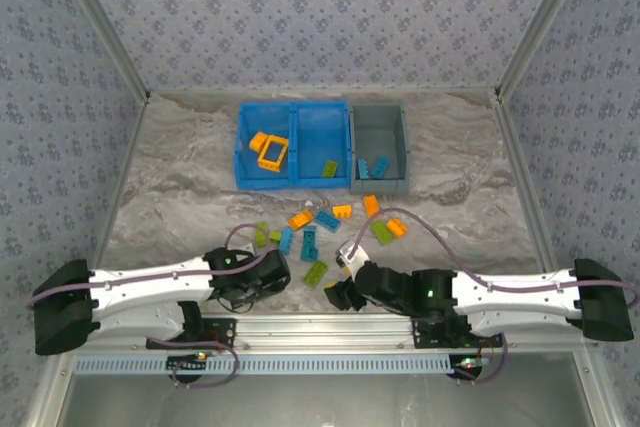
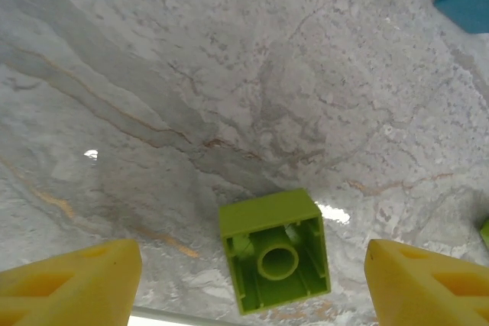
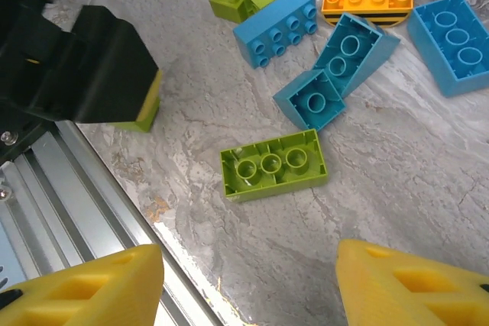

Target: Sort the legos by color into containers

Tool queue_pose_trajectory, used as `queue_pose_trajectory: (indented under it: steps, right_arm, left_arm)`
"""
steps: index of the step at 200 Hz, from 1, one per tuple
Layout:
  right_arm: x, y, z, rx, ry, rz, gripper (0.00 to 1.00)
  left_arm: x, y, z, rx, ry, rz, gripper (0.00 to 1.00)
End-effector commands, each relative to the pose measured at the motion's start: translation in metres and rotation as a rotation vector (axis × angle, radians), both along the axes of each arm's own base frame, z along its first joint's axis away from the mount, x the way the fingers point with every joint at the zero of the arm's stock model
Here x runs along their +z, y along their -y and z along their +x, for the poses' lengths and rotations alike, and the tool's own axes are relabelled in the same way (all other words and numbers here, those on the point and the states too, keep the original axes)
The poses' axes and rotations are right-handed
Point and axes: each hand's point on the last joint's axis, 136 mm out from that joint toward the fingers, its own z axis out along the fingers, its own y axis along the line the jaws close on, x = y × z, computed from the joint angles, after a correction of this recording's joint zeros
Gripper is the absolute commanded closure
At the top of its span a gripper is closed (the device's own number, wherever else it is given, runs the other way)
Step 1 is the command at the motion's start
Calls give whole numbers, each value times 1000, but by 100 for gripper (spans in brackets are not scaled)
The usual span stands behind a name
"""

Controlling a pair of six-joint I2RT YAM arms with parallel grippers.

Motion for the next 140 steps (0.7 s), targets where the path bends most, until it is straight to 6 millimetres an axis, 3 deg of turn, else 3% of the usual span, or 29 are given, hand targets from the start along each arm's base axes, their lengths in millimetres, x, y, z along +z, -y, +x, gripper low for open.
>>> queue_pose_trajectory:
  steps: [1,46,95,119,140]
  right_arm:
    - [15,2,10,-68,42,33,36]
    - [22,-2,13,-75,54,34,36]
    - [32,-11,10,-55,52,88,36]
    - [57,-9,14,-74,84,149,35]
    - [91,9,30,-165,167,217,34]
  left_arm:
    - [-5,16,2,33,-33,-84,25]
    - [-15,11,0,59,-56,-59,45]
    - [-10,8,6,55,-22,-47,65]
    - [14,14,18,8,45,-35,71]
    - [57,27,42,-77,148,9,72]
